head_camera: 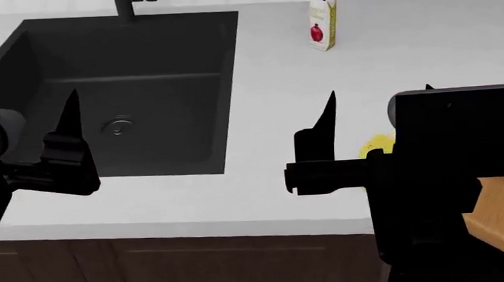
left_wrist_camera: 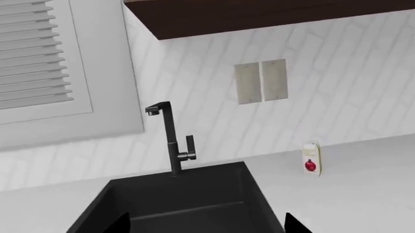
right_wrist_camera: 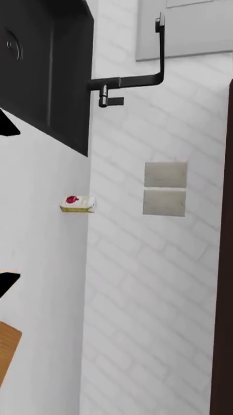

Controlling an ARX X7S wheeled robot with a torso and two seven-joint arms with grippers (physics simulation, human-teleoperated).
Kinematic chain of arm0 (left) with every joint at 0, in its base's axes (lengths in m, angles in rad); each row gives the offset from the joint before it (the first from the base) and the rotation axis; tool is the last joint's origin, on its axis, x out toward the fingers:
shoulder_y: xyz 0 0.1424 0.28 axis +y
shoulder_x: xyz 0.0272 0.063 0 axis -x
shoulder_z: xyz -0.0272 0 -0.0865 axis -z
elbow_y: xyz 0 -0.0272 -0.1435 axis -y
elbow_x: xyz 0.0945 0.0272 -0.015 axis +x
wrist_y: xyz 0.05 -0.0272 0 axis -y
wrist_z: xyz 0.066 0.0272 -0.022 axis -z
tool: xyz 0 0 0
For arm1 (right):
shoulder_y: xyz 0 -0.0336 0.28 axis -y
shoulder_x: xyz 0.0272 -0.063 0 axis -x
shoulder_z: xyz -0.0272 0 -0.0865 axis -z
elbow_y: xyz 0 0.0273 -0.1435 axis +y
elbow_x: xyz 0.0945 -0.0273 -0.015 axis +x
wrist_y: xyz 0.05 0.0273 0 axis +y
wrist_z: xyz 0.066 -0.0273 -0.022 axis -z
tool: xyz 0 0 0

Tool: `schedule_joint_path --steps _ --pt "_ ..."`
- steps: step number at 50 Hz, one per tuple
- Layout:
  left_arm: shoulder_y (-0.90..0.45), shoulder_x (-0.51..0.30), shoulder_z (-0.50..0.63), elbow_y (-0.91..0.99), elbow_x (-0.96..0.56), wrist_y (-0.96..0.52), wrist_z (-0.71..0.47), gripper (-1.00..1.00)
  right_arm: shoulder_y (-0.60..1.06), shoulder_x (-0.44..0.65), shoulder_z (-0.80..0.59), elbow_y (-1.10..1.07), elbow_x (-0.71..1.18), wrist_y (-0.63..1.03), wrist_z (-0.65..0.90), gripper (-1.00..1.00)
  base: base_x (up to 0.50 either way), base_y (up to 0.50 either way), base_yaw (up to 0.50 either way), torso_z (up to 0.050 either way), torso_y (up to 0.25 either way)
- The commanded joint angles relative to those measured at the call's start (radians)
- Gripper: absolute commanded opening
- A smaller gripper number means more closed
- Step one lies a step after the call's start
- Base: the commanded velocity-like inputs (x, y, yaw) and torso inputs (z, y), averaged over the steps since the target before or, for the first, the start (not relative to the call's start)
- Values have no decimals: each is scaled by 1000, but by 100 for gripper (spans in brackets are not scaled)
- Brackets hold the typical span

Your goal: Pick up the wedge of cheese and place it on the slice of bread to prepare a simple cheese on bread dish.

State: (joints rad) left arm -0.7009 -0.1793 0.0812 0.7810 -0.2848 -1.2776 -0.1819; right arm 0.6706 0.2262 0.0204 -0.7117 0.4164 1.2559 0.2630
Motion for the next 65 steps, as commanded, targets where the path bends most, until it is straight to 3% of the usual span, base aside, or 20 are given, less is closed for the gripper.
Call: schedule_joint_path --steps 1,39,45,48,50,54,57,59,60,61,65 --pt "-2 -3 4 2 -5 -3 -9 100 -9 4 2 5 2 -9 7 100 121 -98 0 0 0" --pt "-4 -16 15 3 -22 1 -30 100 -2 23 10 -22 32 -19 10 100 132 -115 0 0 0" --pt "0 -22 22 -5 -22 11 -31 100 11 13 12 -87 65 88 30 100 74 -29 0 0 3" --pt "0 -23 22 -8 -25 12 -31 100 61 -35 101 -149 138 258 22 100 0 0 0 0 0" --pt "1 -23 23 -11 -26 13 -31 100 87 9 82 -152 249 314 123 100 0 0 0 0 0" --pt "1 -25 23 -13 -28 17 -31 100 189 133 138 68 849 277 718 100 0 0 0 0 0" --pt "1 -27 24 -10 -28 21 -34 100 256 224 -21 164 1299 137 1154 100 0 0 0 0 0" --pt "0 -27 24 -7 -29 20 -36 100 287 248 -80 207 1599 86 1226 100 0 0 0 0 0" --pt "1 -28 25 -7 -28 21 -37 100 302 266 -119 226 1649 50 1277 100 0 0 0 0 0" --pt "1 -28 25 -7 -29 22 -37 100 309 332 -195 213 1632 -92 1307 100 0 0 0 0 0" --pt "2 -30 26 -5 -30 24 -40 100 445 440 -398 205 1728 -210 1299 100 0 0 0 0 0"
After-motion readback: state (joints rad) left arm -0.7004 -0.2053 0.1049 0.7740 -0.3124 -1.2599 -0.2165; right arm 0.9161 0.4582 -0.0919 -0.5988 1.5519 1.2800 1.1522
